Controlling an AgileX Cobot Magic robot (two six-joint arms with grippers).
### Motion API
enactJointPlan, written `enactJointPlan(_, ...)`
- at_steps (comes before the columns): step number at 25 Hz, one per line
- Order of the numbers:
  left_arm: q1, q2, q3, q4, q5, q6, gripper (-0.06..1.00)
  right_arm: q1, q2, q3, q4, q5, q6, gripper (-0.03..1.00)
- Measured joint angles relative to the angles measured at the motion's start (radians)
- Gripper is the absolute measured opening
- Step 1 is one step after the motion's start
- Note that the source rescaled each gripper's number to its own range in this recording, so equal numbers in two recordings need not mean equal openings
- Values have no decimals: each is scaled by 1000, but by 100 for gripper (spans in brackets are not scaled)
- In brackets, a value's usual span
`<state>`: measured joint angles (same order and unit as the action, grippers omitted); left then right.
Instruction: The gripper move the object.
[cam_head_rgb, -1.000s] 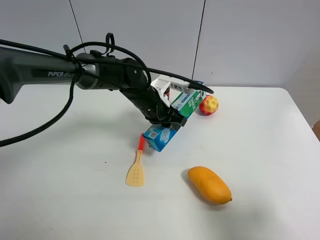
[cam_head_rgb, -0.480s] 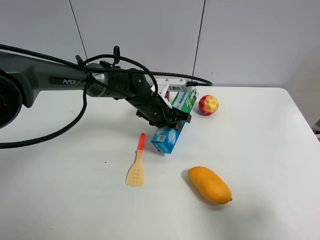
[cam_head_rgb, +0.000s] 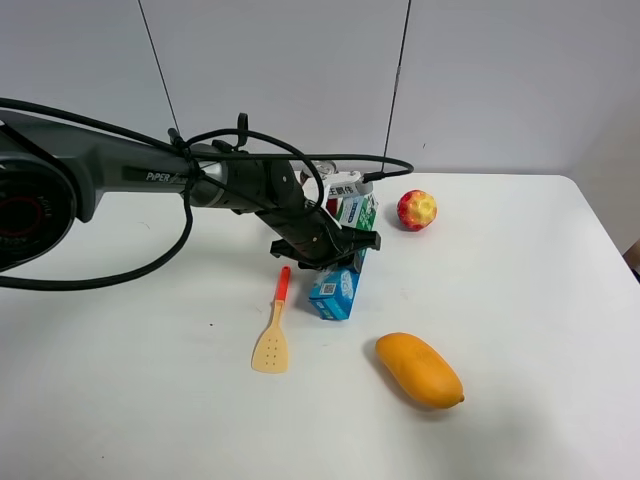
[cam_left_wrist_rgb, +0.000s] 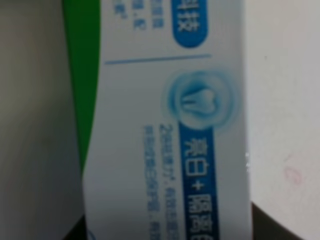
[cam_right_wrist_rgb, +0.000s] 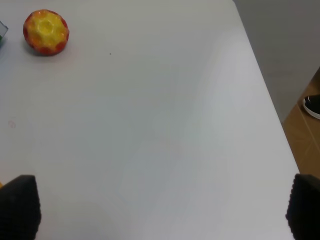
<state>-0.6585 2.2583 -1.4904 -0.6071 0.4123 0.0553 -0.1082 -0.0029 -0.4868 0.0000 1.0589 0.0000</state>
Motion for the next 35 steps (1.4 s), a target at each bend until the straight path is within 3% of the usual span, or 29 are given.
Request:
enactJointPlan(11,0,0,0,-7,6,78,3,0,0,0,0,0,0,100)
enactJointPlan(13,0,0,0,-7,9,100,17,0,0,0,0,0,0,100)
enactJointPlan(17,-2,0,-1,-7,9,118,57,0,0,0,0,0,0,100)
enactJointPlan(19,-2,-1,-1,-7,10,118,65,0,0,0,0,0,0,100)
enactJointPlan(27,-2,-98,-1,3,29,106,69,0,0,0,0,0,0,100)
enactJointPlan(35,15,-355,-1,178,79,142,69,0,0,0,0,0,0,100)
